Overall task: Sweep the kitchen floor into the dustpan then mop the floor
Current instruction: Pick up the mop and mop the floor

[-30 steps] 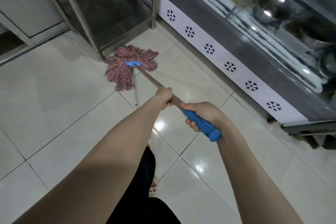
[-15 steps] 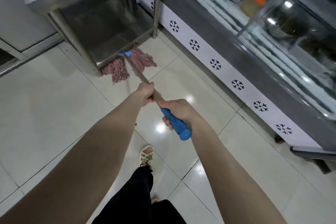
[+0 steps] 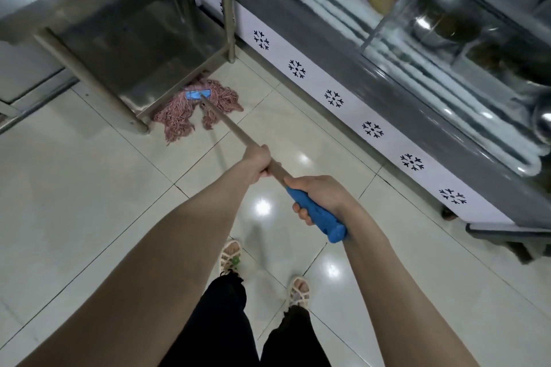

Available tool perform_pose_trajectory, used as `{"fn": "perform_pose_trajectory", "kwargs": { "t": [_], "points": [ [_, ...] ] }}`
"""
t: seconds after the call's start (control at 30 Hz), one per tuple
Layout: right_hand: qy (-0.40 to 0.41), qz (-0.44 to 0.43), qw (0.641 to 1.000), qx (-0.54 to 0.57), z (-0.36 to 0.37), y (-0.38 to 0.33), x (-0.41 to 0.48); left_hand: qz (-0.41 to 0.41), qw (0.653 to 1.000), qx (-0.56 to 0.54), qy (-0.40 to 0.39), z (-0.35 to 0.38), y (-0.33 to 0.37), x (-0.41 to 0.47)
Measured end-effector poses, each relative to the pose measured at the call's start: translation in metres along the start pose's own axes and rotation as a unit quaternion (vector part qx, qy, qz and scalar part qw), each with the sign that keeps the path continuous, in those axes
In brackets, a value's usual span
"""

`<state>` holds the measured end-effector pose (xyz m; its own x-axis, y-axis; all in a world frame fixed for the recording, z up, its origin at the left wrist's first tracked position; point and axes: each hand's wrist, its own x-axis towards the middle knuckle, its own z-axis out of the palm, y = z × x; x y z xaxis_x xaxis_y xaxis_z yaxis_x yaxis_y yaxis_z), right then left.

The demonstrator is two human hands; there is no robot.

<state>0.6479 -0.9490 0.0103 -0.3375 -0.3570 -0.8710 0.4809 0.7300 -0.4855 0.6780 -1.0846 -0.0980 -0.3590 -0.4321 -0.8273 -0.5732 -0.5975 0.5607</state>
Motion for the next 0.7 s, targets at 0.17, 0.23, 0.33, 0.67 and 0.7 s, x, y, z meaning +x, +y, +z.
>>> {"fn": "perform_pose_trajectory", "kwargs": {
  "t": [0.17, 0.23, 0.33, 0.67, 0.7],
  "points": [
    [0.012, 0.016, 1.0, 0.02, -0.069, 0.032, -0.02, 0.005, 0.999, 0.021, -0.034, 0.075, -0.017, -0.017],
    [0.024, 0.021, 0.999, 0.037, -0.104, 0.052, -0.032, 0.012, 0.998, 0.033, -0.048, 0.118, -0.029, -0.025],
    [0.055, 0.024, 0.996, 0.062, -0.154, 0.085, -0.054, 0.02, 0.995, 0.047, -0.08, 0.185, -0.051, -0.039],
    [0.07, 0.026, 0.994, 0.082, -0.207, 0.148, -0.083, 0.026, 0.987, 0.08, -0.135, 0.268, -0.094, -0.077],
    [0.059, 0.032, 0.994, 0.082, -0.202, 0.151, -0.085, 0.024, 0.989, 0.075, -0.127, 0.262, -0.097, -0.08]
  ]
}}
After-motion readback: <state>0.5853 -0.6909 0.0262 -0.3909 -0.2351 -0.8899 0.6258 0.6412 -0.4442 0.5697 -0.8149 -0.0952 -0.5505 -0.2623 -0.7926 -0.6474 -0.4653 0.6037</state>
